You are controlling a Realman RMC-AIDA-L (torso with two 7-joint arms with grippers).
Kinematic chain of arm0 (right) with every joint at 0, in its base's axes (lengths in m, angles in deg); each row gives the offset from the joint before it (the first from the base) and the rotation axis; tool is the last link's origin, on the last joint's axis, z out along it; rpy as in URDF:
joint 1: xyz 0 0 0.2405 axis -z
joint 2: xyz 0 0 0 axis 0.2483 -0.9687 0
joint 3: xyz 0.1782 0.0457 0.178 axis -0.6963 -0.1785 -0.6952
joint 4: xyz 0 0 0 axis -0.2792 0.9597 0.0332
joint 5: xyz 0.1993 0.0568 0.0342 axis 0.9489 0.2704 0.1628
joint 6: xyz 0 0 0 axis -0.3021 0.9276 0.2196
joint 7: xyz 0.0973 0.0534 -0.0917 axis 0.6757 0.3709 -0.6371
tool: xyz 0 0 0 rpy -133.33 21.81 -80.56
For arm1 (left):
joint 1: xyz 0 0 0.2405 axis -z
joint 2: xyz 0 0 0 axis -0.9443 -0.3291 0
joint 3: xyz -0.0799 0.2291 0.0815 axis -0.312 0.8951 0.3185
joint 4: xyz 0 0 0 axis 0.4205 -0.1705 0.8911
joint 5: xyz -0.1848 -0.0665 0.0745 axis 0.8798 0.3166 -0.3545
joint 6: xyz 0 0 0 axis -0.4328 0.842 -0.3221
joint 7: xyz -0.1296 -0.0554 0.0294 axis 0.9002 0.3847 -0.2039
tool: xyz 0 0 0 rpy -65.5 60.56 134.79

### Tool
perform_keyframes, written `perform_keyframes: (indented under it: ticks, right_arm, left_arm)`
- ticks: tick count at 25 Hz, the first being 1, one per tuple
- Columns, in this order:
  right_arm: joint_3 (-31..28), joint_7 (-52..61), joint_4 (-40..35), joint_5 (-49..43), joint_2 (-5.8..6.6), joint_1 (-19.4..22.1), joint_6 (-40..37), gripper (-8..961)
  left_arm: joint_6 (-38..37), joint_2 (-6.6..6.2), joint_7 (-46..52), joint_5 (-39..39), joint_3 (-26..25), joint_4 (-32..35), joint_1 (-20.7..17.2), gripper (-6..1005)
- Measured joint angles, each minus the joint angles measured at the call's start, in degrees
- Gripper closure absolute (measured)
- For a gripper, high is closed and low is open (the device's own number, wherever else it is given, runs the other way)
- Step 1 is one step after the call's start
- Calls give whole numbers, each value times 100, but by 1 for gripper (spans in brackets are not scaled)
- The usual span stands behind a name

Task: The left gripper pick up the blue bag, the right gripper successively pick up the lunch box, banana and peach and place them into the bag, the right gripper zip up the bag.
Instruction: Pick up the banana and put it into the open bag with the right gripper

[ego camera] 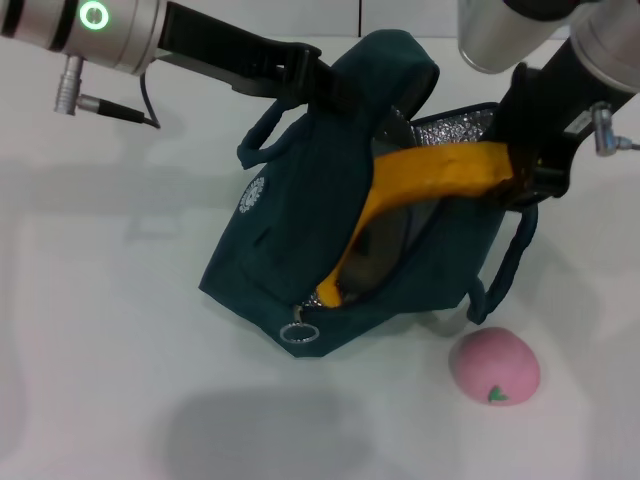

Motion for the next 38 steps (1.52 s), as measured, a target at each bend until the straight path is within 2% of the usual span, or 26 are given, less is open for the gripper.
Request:
perform_keyframes:
  ticks: [7,15,25,36,38]
  right_arm:
    - [-268,0,437,532,16,-43,172,436]
    - [-502,3,1138,648,15,-292,321,428]
    - [-881,16,1173,956,26,-247,486,418]
    - [-1029,-76,1273,1126,48,-122,562,407]
    - [-1071,-107,1267,1112,49,-34,651,377]
  left_arm:
    - [5,0,-7,1,0,-59,9,946]
    - [9,18,-10,13,64,-67,32,946]
    - [8,18,-10,5,70,-111,46,946]
    - [8,18,-10,0,70,-110,52,946]
    - [8,18,-10,1,70,-109,51,946]
